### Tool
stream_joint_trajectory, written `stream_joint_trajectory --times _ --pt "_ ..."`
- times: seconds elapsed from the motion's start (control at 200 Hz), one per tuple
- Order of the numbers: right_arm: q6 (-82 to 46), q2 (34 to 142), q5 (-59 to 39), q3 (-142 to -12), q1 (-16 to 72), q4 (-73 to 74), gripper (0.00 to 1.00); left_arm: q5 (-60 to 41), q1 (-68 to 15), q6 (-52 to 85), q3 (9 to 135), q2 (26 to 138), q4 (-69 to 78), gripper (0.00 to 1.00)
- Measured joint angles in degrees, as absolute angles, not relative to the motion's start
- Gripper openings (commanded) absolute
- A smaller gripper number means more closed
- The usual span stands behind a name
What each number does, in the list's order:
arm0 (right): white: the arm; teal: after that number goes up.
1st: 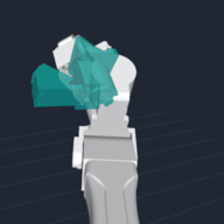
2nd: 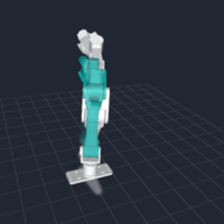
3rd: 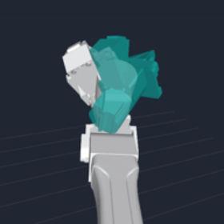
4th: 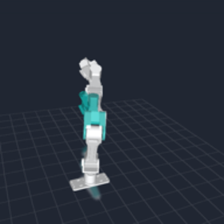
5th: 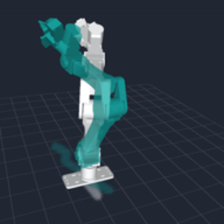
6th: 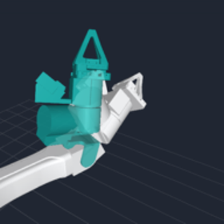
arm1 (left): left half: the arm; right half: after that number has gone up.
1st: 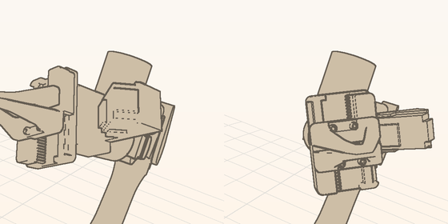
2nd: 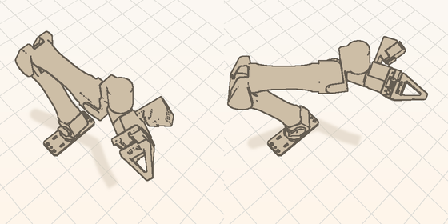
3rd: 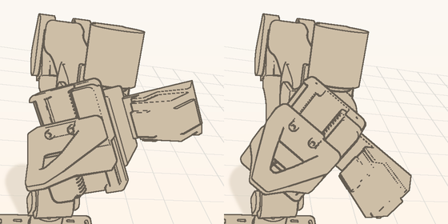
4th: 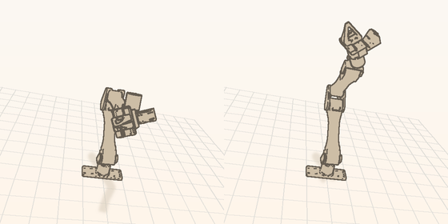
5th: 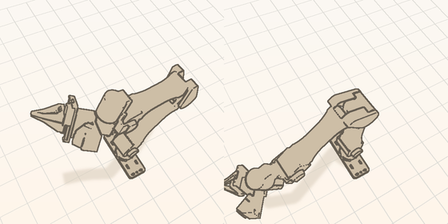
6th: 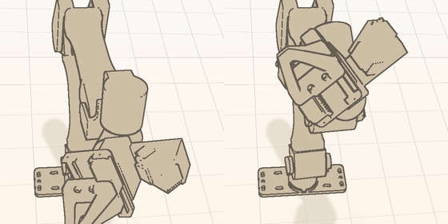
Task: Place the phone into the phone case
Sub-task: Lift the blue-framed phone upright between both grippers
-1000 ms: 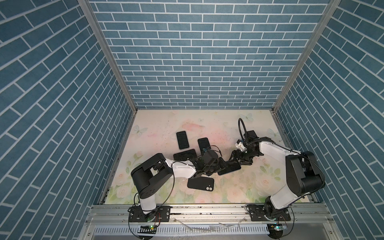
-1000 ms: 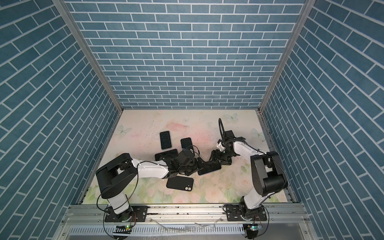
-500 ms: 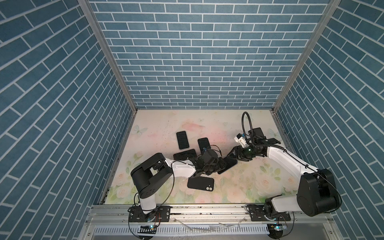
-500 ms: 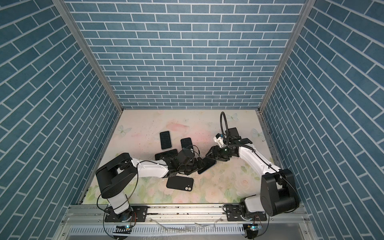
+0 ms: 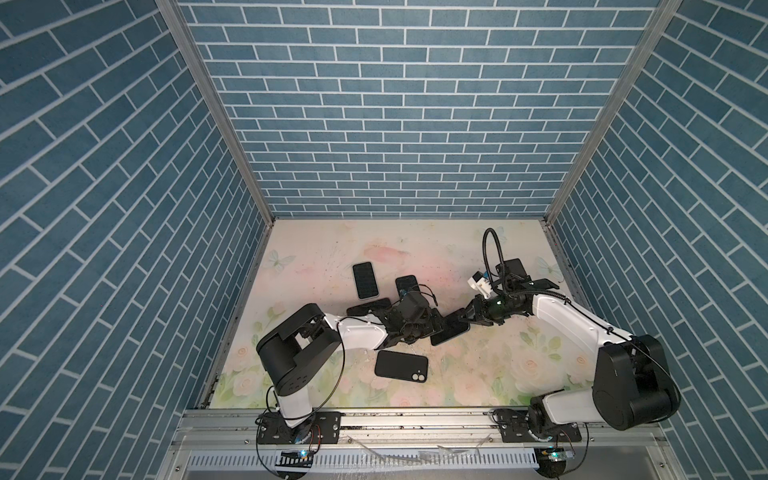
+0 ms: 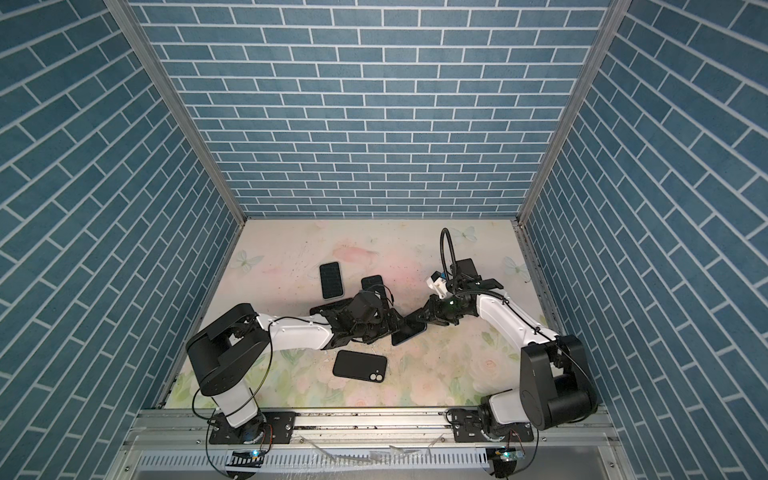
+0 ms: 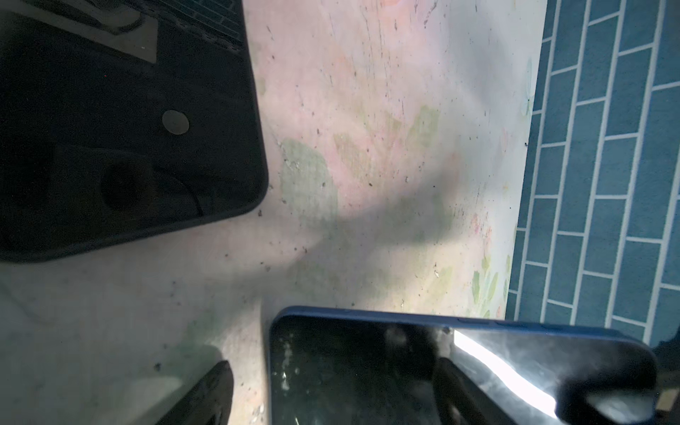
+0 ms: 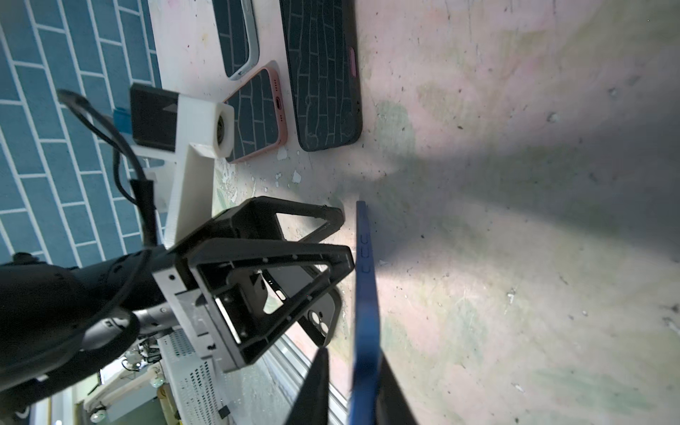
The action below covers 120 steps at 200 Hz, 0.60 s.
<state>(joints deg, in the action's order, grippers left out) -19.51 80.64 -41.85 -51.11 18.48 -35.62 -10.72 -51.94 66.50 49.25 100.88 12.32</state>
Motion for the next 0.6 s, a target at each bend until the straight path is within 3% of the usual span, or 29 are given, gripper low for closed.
stream_joint_trajectory --times 0.21,0.345,0.6 --pt "-19.7 80.9 -41.2 -51.1 18.5 -35.6 0.0 -10.8 -51.5 66.2 49.3 100.8 12.2 0.86" --pt "-19.7 80.6 -41.1 -51.1 18.7 -35.6 0.0 -11.4 -51.0 65.8 49.2 99.2 11.3 0.87" --pt "-23.2 72.1 -40.5 -51.1 17.9 -33.8 0.0 -11.2 -47.5 58.5 49.1 83.9 5.9 0.98"
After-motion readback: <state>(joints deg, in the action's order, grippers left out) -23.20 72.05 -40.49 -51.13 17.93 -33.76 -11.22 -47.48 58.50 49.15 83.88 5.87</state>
